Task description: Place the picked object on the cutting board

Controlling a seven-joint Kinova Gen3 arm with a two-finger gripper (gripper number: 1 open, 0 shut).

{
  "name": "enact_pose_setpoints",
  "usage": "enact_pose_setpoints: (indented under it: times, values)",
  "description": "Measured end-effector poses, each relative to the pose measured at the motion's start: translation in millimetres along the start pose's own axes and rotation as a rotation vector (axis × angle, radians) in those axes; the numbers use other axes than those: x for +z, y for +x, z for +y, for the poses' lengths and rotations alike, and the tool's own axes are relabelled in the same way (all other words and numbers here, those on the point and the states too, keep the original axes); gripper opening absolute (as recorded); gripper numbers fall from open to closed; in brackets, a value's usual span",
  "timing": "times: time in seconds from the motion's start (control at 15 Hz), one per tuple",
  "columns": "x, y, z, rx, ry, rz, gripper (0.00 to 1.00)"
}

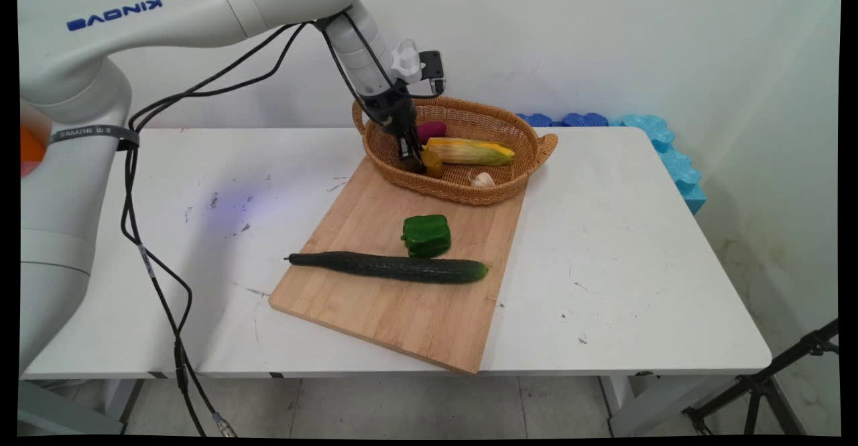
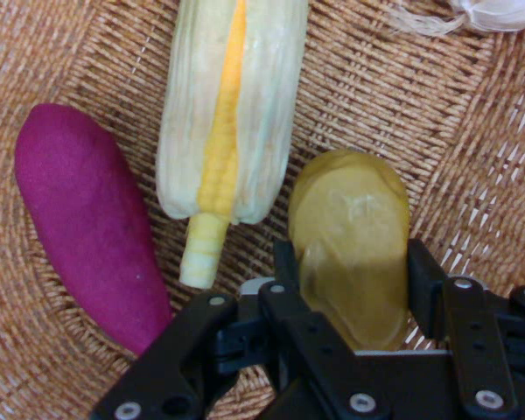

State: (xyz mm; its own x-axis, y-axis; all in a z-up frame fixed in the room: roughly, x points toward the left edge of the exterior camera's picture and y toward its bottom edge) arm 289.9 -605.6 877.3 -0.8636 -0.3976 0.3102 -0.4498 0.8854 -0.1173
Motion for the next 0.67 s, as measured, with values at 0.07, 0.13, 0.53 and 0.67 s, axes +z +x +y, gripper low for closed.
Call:
enact_pose_setpoints:
  times: [0.07,0.13,0.53,0.67]
  values:
    - [-1,0,1,0.002,0.001,0.002,0.00]
    - [-4,1,2,0.004,0.003,0.006,0.00]
    - [-53,13,10,0.030,0.048,0.065,0.00]
    - [-80,16,17,0.029,0.058,0.093,0.00]
